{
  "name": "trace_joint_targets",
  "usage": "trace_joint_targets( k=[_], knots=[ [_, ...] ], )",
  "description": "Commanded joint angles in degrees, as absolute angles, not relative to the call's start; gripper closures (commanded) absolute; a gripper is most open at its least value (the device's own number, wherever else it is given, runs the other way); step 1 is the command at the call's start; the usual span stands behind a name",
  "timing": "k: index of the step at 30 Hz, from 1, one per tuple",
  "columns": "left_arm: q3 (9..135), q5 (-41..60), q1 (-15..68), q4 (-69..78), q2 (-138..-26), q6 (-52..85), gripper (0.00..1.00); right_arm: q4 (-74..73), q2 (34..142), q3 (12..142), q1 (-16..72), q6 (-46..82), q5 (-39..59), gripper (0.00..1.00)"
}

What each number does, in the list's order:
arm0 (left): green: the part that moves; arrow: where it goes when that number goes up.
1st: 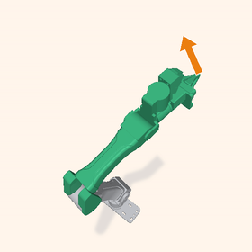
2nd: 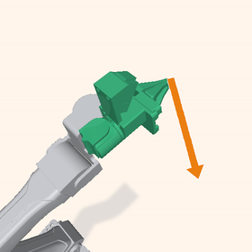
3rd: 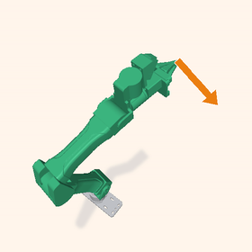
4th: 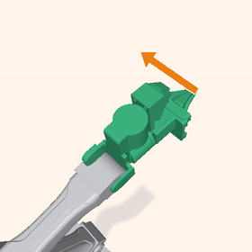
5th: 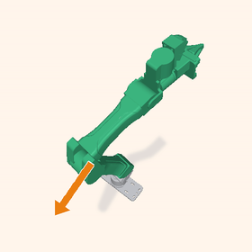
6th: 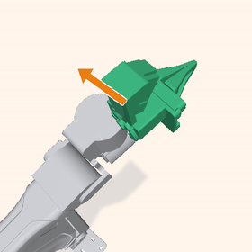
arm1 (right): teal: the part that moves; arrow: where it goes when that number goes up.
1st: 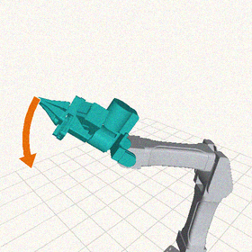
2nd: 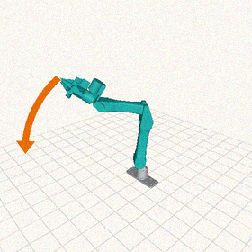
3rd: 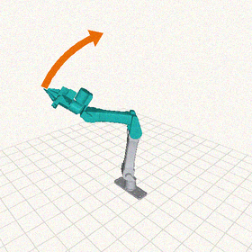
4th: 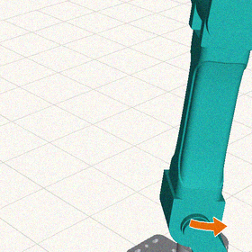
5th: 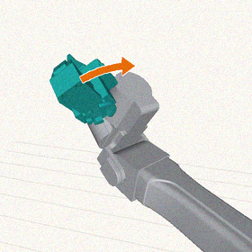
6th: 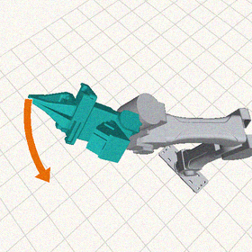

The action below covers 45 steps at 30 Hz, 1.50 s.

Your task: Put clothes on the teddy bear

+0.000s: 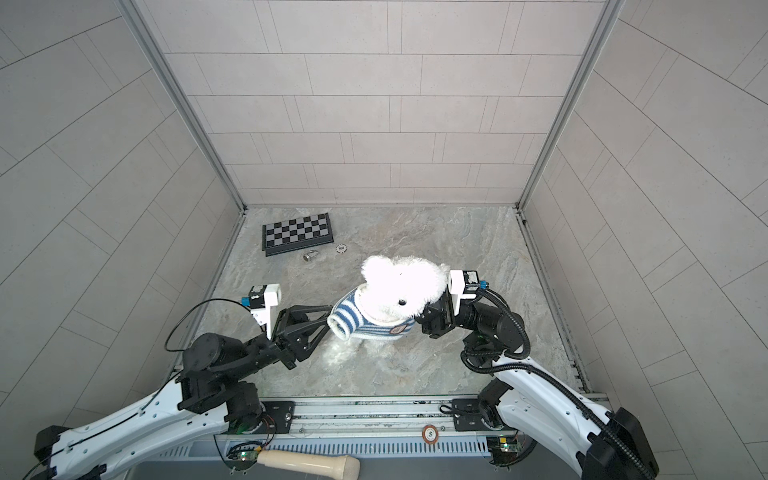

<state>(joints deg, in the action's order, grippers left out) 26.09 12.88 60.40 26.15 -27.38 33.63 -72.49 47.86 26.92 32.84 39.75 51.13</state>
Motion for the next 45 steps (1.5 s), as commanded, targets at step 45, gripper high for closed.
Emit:
trace_joint_targets(
  k=[45],
  knots=[
    [28.0,13.0,60.4,13.3,-31.1,28.4,1.0,-81.4,44.9,28.8,32.6,44.0,45.5,1.0]
  ],
)
